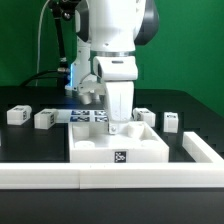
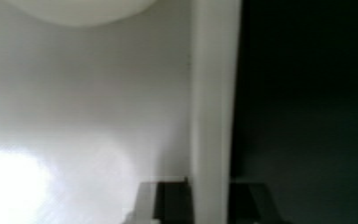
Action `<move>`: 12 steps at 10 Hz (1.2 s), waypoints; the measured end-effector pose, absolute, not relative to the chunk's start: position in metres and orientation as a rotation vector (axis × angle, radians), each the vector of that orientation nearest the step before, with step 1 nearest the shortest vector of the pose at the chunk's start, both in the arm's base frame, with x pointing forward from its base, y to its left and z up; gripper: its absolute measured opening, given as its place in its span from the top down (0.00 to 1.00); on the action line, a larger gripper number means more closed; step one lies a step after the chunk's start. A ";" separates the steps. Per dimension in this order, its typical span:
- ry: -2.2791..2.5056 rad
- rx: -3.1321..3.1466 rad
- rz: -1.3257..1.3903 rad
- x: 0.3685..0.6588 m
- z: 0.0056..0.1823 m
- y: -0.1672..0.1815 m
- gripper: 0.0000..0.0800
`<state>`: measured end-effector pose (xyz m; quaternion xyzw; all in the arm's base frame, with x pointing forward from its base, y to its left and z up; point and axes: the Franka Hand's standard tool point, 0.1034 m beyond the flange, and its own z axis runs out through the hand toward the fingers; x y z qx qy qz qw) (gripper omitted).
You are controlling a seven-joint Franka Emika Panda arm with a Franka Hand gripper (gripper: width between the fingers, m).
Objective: Assemble one leg
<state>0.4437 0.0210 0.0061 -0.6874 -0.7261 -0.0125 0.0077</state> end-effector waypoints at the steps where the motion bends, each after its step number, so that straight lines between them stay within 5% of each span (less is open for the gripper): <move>1: -2.279 -2.139 -0.044 0.452 0.006 0.031 0.93; 6: -2.315 -2.117 -0.086 0.483 0.007 0.063 0.93; 12: -2.295 -2.131 -0.067 0.485 0.007 0.063 0.93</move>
Offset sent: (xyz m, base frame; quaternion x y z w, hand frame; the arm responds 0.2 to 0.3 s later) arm 0.0299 0.0294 -0.0078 -0.0127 -0.0109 -0.0126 0.9998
